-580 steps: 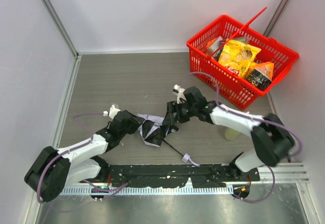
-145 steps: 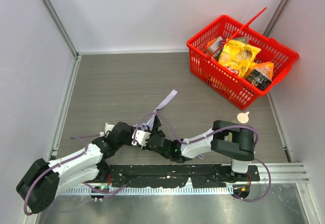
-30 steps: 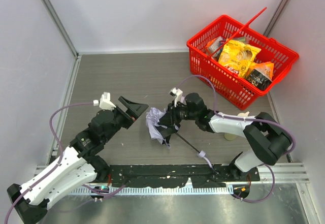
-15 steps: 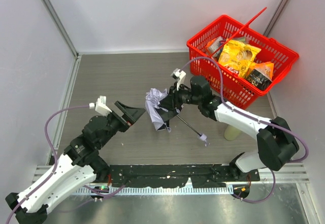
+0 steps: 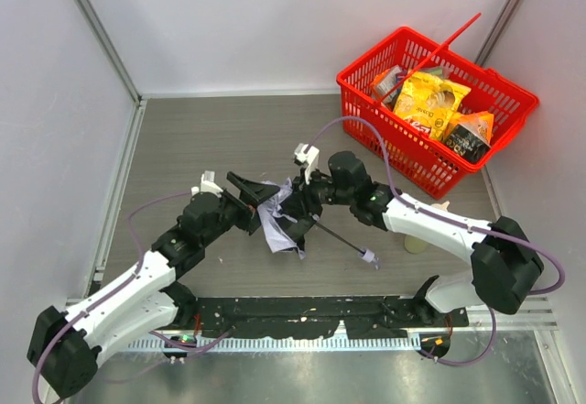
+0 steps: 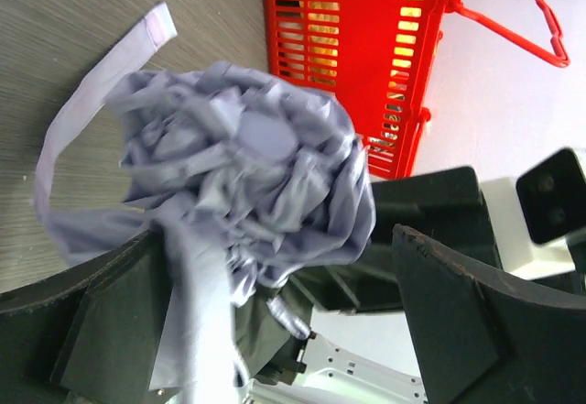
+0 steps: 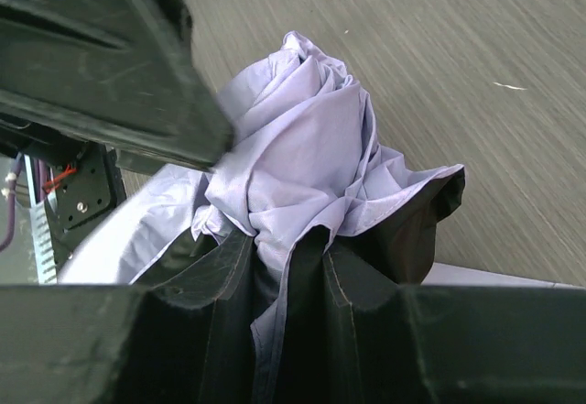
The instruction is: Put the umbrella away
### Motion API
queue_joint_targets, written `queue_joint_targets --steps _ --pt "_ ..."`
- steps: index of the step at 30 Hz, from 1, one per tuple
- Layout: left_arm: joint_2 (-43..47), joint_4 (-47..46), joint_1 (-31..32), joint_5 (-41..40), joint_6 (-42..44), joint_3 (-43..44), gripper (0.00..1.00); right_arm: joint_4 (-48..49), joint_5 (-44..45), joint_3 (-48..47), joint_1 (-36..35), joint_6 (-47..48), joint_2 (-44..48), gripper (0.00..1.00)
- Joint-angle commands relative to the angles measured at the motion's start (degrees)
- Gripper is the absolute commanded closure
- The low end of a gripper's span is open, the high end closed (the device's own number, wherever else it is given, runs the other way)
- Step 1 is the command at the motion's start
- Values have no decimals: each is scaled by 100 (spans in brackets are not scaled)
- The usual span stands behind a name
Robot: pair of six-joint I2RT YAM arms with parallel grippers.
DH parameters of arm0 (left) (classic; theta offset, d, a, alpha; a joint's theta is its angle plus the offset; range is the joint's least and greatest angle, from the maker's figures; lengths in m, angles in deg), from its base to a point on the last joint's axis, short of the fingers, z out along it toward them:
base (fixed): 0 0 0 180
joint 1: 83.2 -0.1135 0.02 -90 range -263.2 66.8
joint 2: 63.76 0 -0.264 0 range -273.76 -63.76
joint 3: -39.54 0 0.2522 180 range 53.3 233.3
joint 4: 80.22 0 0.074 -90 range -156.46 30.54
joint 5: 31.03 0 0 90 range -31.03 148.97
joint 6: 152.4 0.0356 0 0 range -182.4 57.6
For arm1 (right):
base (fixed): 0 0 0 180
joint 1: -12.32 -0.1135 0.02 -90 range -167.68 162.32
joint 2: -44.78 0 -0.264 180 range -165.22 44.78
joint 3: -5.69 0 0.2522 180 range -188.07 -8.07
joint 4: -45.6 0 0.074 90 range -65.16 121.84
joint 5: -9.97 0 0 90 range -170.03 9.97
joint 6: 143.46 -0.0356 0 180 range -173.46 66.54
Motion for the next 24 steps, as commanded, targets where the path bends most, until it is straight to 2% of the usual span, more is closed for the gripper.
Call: queue_joint_targets --steps 1,6,13,14,16,17,19,21,23,24 --pt "-283 -871 -52 250 -158 186 0 71 296 -283 -351 312 252 99" --pt "-503 -790 -52 223 -140 195 0 27 393 -370 -703 365 269 99" --pt "-697 -536 -43 189 -166 327 0 -237 973 -766 -1238 550 76 99" --pt "-662 -536 -43 136 -175 318 5 -298 1061 -792 -1292 680 49 99" --pt "-618 -641 -43 39 -183 257 25 -386 1333 -889 -1459 743 14 99" --pt "-618 -676 -34 30 -201 248 31 -447 1439 -1002 -1572 760 -12 99" --pt "-644 -746 -43 30 -219 239 51 -640 1738 -1187 -1766 830 -222 99" --pt "-688 -921 -34 56 -254 213 77 -930 1984 -1372 -1924 857 -424 99" --pt "-706 -1045 -34 56 -289 160 93 -1150 2151 -1469 -1969 778 -583 99" --pt "-680 -1028 -43 30 -272 151 98 -1195 2282 -1478 -1969 639 -610 93"
